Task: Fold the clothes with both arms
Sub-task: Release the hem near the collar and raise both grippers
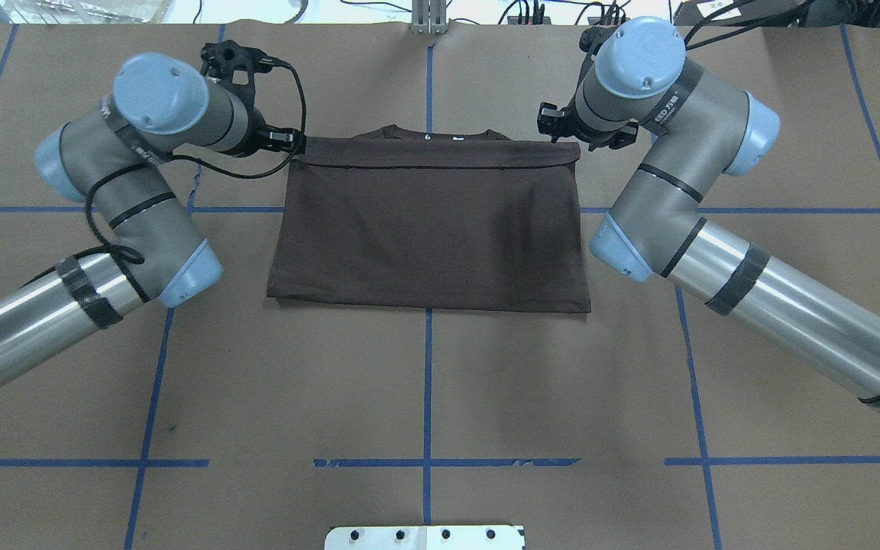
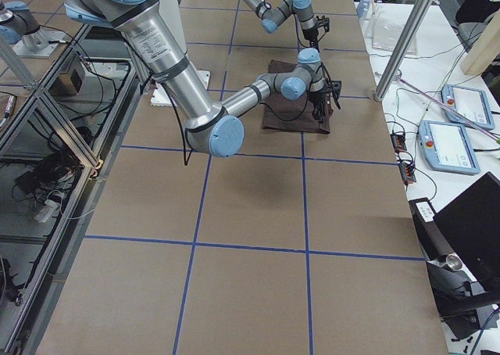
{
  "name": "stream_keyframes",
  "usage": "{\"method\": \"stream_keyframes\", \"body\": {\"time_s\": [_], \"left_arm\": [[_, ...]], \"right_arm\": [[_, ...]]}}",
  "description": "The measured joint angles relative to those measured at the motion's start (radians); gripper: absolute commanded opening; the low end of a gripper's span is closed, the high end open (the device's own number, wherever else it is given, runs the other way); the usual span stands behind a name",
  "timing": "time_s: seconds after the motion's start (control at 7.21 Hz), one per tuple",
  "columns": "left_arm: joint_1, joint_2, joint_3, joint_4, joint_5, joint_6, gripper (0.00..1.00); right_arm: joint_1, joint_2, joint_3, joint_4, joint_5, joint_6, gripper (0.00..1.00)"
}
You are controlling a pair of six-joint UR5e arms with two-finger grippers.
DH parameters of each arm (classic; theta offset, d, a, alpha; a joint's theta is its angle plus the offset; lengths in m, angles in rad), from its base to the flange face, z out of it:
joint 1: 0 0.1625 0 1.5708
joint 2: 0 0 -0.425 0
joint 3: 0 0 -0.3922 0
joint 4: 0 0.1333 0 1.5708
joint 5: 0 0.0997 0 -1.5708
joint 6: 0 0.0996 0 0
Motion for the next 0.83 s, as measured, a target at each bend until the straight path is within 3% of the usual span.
{"method": "stream_keyframes", "body": {"time_s": [0.14,0.42,0.83], "left_arm": [[0.007,0.076,-0.09,-0.005,-0.01,0.003,1.0],[0.065,0.206,-0.219,-0.023,-0.028,-0.085,0.64],[0.164,0.286,-0.264,-0.095,-0.023,-0.292,0.6]], "right_arm": [[0.009,-0.025,0.042,-0.001,0.02,-0.025,1.0],[0.014,-0.055,0.087,-0.001,0.029,-0.038,1.0],[0.015,-0.082,0.122,-0.001,0.027,-0.038,1.0]]}}
